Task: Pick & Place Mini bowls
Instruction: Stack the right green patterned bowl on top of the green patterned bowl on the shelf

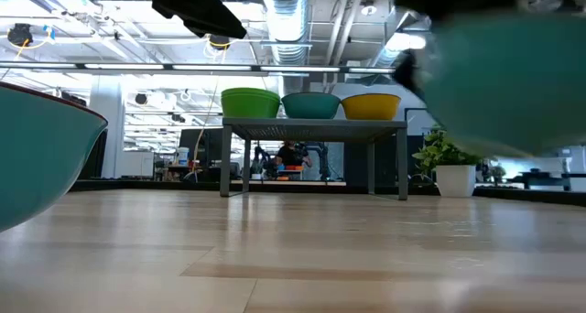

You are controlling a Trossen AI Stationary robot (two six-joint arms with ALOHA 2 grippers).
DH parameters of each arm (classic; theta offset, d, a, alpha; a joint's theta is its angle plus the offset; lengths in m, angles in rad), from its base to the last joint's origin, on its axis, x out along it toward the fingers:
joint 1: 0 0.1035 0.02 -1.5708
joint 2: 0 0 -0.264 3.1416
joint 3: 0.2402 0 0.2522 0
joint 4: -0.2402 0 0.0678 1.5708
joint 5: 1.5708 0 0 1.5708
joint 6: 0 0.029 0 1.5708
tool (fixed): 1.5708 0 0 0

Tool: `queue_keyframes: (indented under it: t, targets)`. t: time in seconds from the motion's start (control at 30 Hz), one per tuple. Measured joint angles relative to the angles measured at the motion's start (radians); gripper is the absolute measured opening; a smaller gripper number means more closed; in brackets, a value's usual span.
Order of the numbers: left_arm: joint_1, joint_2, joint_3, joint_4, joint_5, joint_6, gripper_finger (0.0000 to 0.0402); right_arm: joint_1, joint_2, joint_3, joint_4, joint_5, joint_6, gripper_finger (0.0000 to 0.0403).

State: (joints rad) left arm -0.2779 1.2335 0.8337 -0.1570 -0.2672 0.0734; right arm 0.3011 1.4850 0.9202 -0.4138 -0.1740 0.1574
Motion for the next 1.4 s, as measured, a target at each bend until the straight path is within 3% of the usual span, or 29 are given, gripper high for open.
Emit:
queue_keyframes:
  t: [0.1, 0.27, 0.47, 0.67, 0.87, 1.0, 1.1, 1.23, 1.4]
  targets:
    - [0.0, 0.0, 0.0, 0.0, 0.0, 0.0, 0.0115, -0.027, 0.0, 0.113, -0.089, 0.084, -0.114, 0.001]
    - [-0.008, 0.0, 0.0, 0.0, 0.037, 0.0, 0.0115, -0.113, 0.0, 0.257, -0.123, 0.117, -0.29, 0.0005]
    - [-0.028, 0.0, -0.028, 0.0, 0.041, -0.003, 0.0115, -0.27, 0.0, 0.405, -0.163, 0.313, -0.298, 0.0007]
    - [-0.03, 0.0, -0.118, 0.003, 0.041, -0.01, 0.0115, -0.463, 0.0, 0.537, -0.169, 0.442, -0.214, 0.0006]
    - [-0.03, 0.0, -0.151, 0.044, 0.038, -0.011, 0.0115, -0.686, 0.006, 0.641, -0.176, 0.431, -0.12, 0.0004]
    - [-0.03, 0.0, -0.151, 0.103, 0.017, -0.011, 0.0115, -0.809, 0.022, 0.64, -0.19, 0.31, -0.051, 0.0003]
    - [-0.03, 0.0, -0.15, 0.148, -0.008, -0.011, 0.0115, -0.857, 0.037, 0.638, -0.196, 0.226, -0.017, 0.0004]
    - [-0.03, -0.001, -0.15, 0.226, -0.074, -0.076, 0.0115, -0.861, 0.089, 0.641, -0.208, 0.213, 0.003, 0.0002]
    - [-0.031, -0.001, -0.15, 0.249, -0.076, -0.108, 0.0115, -0.861, 0.16, 0.665, -0.199, 0.176, -0.021, 0.0003]
